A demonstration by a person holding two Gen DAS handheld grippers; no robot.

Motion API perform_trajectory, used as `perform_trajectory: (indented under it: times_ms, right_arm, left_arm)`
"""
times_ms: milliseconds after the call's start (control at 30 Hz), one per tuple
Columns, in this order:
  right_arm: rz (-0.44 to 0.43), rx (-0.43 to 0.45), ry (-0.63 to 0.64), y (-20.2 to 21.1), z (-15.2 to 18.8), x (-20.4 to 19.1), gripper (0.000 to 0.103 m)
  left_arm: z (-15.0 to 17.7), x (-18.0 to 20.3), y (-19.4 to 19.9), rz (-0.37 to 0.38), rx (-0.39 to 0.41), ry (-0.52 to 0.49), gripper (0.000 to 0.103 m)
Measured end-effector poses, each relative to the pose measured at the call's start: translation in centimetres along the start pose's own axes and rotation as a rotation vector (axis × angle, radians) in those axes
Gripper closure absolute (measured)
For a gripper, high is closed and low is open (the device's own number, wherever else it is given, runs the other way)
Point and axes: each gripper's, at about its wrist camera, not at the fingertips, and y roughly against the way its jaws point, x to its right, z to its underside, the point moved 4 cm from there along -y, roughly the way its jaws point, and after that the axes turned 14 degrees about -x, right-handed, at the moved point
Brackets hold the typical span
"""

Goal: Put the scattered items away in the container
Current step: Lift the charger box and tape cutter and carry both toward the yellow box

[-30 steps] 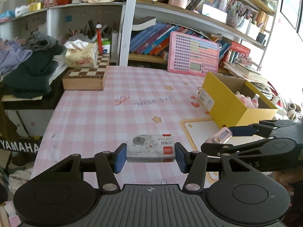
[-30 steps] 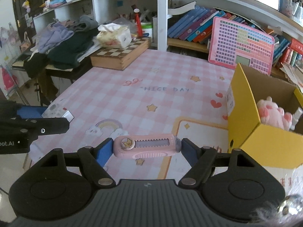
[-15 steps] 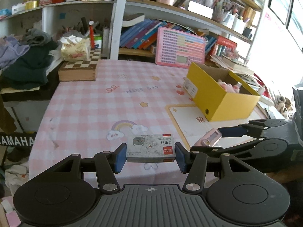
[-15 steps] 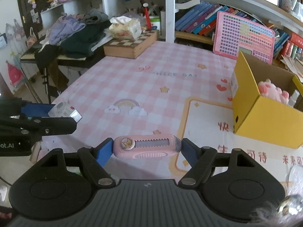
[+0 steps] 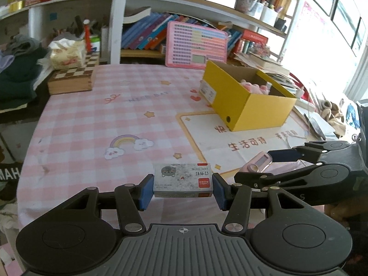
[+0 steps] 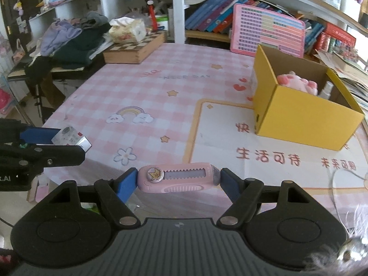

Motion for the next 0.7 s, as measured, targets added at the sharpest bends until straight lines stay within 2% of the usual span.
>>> perform_trajectory:
  times_ms: [700]
  right_arm:
    - [0.076, -0.002, -0.141, 2.2, 3.4, 3.5, 0.027]
  left_arm:
    - [0.6, 4.5, -0.8, 0.072, -0.048, -0.127, 0.051]
